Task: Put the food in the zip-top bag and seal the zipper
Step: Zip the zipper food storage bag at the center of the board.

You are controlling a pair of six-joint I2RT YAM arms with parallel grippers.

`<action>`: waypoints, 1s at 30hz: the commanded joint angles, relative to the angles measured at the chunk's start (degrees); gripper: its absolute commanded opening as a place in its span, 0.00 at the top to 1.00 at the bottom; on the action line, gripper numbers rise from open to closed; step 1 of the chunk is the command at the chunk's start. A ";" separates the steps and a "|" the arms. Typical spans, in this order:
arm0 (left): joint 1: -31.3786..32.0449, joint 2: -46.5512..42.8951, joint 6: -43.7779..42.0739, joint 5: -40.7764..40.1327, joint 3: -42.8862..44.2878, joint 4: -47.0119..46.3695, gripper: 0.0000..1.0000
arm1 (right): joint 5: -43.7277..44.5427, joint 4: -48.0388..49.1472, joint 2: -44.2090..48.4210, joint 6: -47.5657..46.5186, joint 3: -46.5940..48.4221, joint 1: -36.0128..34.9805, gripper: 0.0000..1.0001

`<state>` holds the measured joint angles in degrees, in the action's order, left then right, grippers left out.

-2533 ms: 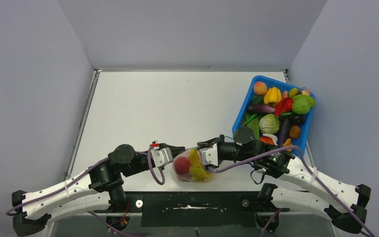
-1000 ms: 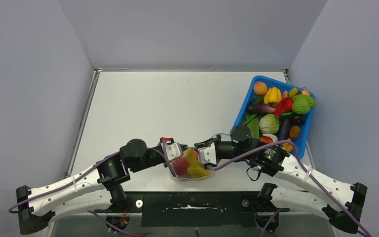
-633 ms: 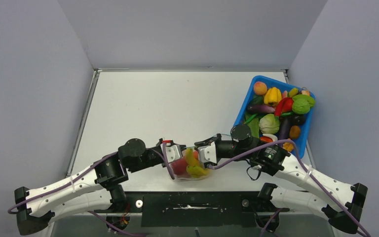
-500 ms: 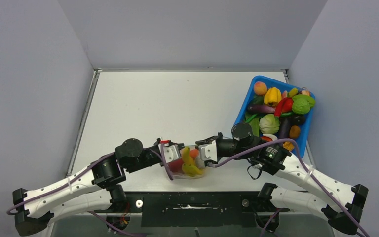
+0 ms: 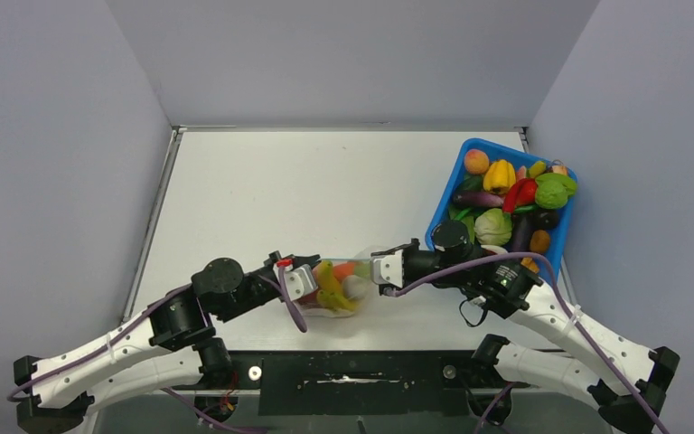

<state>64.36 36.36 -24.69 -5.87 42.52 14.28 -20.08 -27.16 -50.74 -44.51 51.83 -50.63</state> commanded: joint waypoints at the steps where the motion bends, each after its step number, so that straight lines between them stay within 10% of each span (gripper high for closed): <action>1: -0.72 -3.39 -2.09 -5.24 2.44 -0.50 1.00 | 6.54 -6.04 2.66 0.69 2.13 1.67 1.00; 20: -0.72 -7.58 0.24 -8.02 -0.30 1.27 1.00 | 22.75 -24.13 14.47 8.15 3.17 2.38 1.00; 30: -0.72 -6.21 3.66 -10.44 0.16 -0.81 1.00 | 17.03 -22.73 17.10 8.80 3.33 2.39 1.00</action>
<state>64.47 30.89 -22.63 -8.29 40.32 15.59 -7.44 -43.92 -35.33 -36.16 53.25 -49.50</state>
